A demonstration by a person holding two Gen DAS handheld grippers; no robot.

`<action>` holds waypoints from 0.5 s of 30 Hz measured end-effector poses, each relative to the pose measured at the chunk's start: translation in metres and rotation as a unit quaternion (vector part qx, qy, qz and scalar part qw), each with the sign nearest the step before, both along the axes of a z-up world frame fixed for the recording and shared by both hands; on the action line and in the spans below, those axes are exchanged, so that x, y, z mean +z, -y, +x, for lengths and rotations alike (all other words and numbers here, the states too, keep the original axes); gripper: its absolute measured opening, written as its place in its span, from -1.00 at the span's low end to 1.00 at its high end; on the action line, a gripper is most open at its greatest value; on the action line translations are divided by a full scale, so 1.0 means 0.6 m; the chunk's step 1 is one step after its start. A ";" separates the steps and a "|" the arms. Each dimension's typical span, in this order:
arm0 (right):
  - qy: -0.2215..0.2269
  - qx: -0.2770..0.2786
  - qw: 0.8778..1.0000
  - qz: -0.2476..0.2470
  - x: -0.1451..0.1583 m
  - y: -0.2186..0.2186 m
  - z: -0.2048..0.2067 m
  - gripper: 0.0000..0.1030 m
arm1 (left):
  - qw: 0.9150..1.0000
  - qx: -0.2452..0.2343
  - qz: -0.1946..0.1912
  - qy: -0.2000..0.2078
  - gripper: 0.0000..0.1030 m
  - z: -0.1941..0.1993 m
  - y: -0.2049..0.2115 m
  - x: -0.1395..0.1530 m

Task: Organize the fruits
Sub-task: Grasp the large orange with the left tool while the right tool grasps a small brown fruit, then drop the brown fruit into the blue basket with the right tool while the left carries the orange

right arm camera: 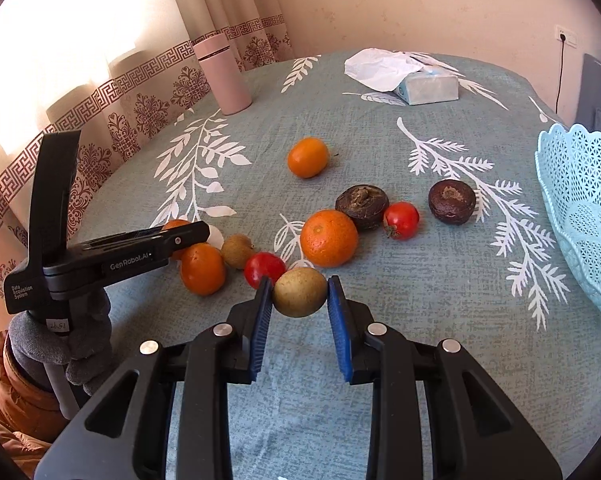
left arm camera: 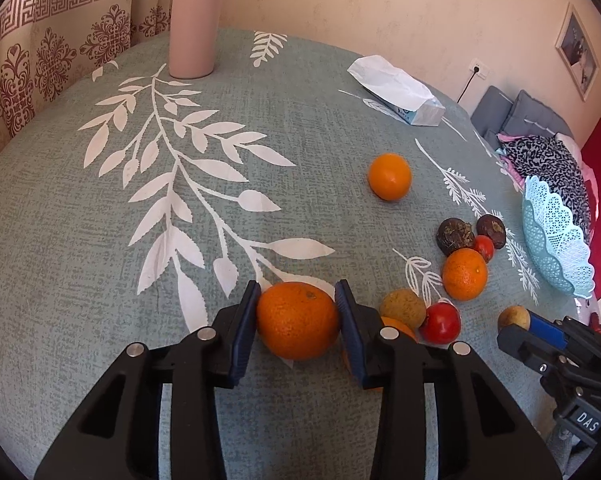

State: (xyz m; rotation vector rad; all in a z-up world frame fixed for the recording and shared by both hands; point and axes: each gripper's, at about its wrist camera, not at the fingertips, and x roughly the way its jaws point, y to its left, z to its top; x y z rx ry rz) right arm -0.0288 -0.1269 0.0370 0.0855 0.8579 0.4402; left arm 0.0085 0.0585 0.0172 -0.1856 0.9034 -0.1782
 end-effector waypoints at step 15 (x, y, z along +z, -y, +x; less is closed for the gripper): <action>0.080 -0.197 0.977 -0.007 0.064 0.221 0.005 -0.44 | 0.998 -0.036 0.023 0.046 -0.25 -0.031 0.074 0.067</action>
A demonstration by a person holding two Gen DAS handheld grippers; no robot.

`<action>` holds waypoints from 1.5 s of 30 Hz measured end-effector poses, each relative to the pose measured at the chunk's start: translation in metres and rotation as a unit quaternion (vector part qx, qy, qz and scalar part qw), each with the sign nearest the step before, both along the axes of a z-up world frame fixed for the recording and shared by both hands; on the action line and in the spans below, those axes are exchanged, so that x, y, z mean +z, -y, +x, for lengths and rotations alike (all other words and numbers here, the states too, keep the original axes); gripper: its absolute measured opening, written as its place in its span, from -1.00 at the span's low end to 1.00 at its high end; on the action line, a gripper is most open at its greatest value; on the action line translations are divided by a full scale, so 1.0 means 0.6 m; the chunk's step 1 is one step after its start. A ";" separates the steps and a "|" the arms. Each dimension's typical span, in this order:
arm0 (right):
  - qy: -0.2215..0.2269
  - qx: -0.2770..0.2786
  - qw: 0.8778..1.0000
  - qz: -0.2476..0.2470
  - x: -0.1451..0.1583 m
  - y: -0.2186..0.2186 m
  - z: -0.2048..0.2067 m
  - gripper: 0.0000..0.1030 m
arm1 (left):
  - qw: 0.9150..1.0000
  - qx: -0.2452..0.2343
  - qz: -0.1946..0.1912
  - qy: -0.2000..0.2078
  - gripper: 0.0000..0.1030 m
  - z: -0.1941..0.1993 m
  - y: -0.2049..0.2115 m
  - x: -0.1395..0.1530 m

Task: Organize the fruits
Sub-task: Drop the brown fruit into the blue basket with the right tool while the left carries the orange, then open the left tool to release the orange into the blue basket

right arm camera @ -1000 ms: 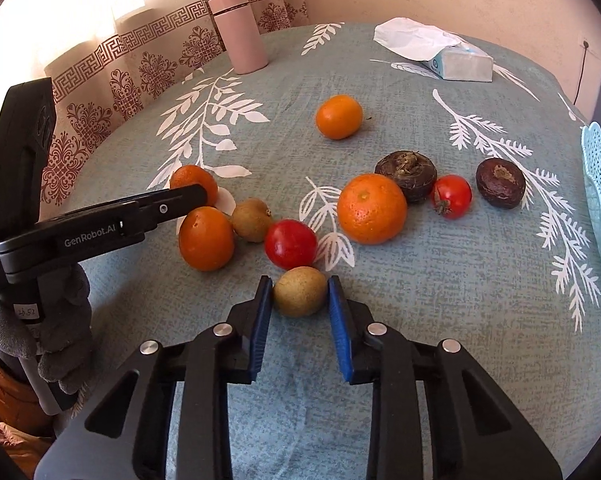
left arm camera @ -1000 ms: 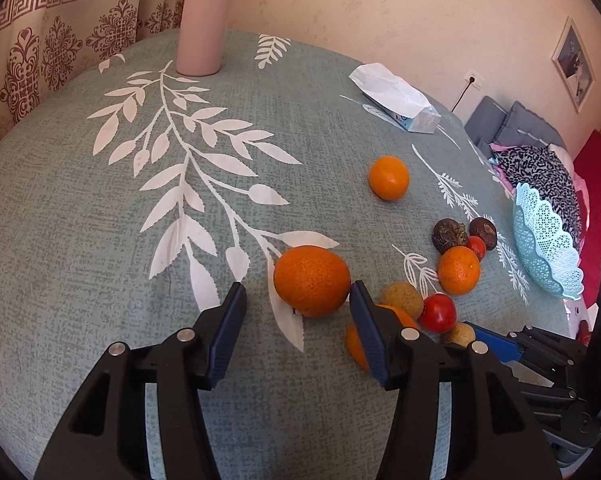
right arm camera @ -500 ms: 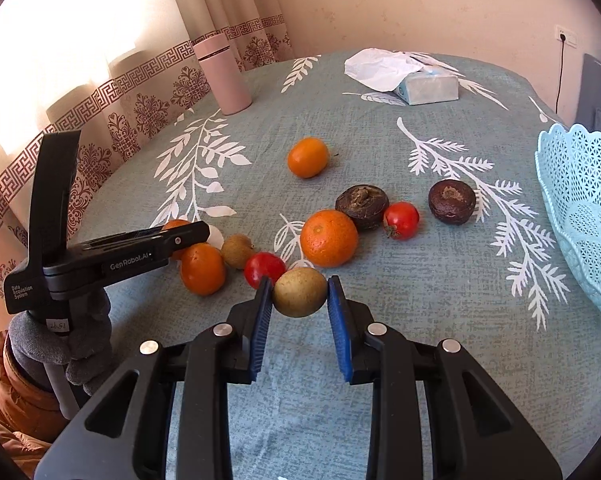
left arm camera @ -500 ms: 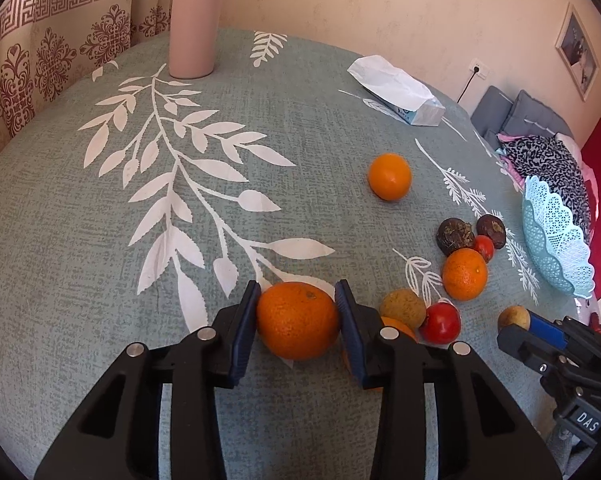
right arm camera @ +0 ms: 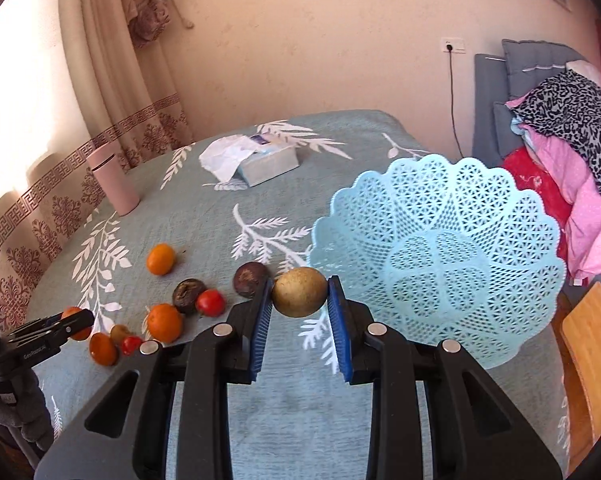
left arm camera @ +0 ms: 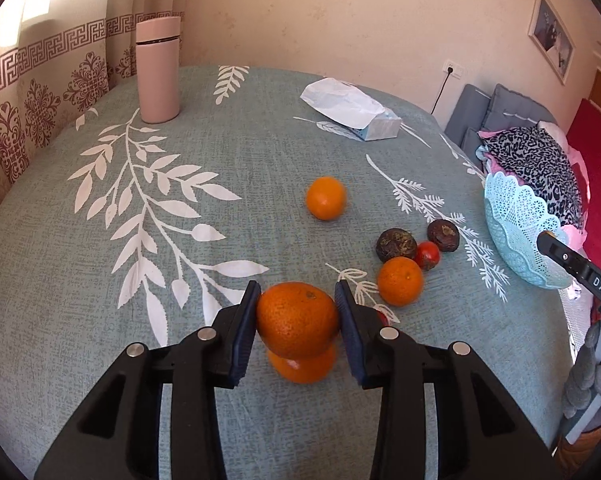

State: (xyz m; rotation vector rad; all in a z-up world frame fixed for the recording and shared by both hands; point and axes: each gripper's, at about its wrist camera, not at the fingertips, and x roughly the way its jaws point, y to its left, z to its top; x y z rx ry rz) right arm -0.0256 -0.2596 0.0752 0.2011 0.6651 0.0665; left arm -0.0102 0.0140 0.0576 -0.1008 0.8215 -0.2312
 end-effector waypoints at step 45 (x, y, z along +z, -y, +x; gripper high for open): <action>0.125 -0.302 0.945 -0.015 -0.005 0.191 -0.100 0.54 | 0.981 -0.187 -0.018 0.051 0.73 0.070 0.373 0.081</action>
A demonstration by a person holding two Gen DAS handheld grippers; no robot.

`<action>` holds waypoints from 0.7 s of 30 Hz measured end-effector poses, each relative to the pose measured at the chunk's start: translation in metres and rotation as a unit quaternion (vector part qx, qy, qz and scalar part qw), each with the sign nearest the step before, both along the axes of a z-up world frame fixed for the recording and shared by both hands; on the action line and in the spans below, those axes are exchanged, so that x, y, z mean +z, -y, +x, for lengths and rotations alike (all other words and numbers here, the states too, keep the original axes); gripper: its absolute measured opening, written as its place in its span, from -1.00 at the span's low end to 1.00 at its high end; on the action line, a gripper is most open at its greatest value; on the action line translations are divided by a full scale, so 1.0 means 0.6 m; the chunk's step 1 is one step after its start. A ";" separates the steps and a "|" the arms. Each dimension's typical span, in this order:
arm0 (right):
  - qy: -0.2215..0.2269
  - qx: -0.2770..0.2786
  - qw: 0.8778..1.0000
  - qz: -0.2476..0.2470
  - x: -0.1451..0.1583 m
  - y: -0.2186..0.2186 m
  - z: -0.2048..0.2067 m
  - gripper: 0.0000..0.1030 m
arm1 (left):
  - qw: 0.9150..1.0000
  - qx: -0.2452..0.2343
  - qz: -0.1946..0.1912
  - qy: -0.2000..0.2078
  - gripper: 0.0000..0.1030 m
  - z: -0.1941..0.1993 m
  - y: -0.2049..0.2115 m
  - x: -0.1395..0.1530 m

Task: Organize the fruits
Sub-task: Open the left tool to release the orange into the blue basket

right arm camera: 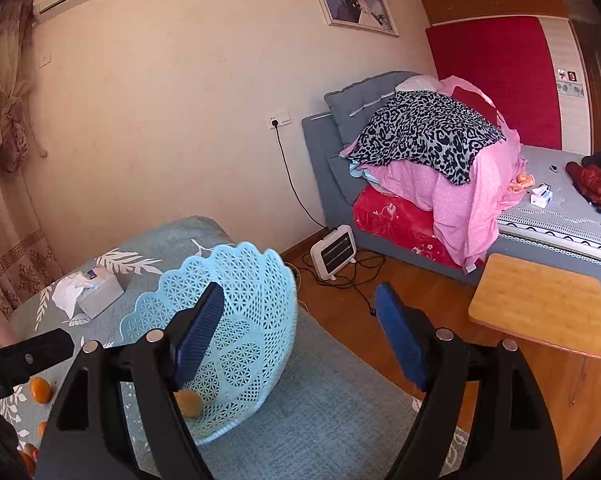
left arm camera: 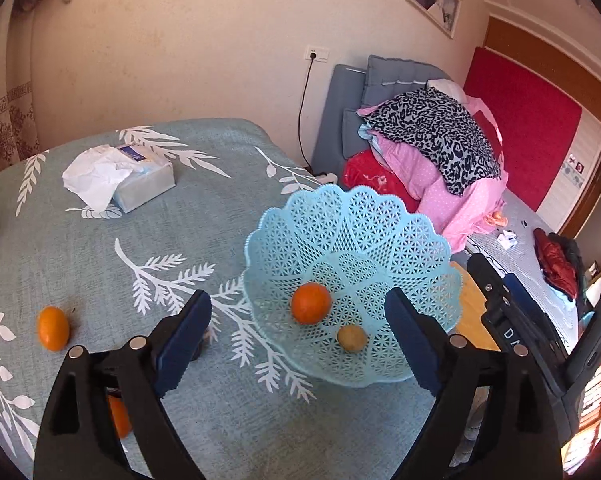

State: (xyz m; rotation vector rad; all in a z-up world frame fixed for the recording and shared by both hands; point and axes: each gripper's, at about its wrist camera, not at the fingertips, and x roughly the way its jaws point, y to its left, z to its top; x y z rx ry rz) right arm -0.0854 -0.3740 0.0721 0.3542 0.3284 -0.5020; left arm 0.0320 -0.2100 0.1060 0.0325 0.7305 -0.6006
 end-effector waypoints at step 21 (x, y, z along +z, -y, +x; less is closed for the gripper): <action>-0.009 0.008 1.000 -0.024 -0.004 -0.017 0.009 0.55 | 0.981 0.189 0.038 -0.006 0.80 0.093 -0.256 -0.002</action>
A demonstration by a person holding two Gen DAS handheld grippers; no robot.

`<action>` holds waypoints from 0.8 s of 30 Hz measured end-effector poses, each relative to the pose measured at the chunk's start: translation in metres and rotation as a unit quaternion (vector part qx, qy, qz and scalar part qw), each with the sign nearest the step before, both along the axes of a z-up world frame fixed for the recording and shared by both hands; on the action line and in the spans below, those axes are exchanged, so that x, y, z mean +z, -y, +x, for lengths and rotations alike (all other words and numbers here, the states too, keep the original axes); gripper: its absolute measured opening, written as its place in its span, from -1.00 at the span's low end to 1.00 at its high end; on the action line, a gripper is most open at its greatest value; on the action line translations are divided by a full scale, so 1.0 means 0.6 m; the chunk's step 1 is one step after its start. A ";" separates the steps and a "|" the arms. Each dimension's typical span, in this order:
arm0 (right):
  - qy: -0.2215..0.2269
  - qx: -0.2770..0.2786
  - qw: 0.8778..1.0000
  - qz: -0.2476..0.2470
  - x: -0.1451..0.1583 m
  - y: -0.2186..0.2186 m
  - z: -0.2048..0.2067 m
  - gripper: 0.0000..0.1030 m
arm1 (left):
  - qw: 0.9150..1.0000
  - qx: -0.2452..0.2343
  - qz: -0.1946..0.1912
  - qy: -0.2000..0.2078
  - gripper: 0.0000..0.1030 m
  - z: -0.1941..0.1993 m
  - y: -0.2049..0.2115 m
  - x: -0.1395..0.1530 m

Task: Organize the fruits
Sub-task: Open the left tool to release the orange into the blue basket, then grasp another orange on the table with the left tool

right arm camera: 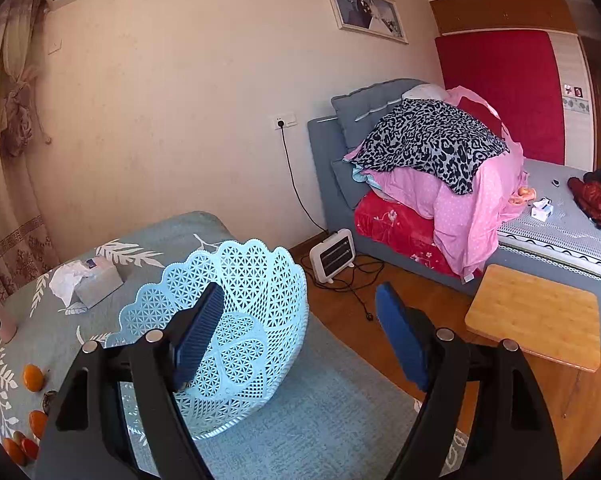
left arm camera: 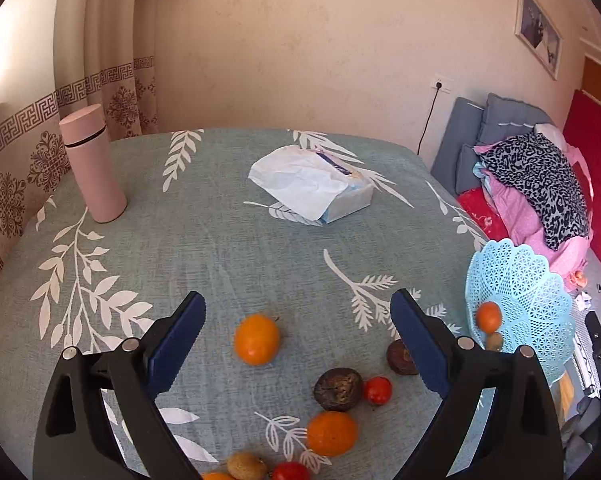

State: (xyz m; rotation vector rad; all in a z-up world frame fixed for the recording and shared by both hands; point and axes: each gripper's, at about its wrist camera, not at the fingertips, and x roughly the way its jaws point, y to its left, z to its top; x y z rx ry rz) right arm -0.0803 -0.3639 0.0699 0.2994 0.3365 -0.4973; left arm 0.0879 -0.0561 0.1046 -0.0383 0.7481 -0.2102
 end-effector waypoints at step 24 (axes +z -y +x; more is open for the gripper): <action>-0.016 0.009 1.000 -0.021 -0.004 -0.011 0.012 0.55 | 0.983 0.036 -0.050 -0.171 -0.26 0.084 -0.040 -0.128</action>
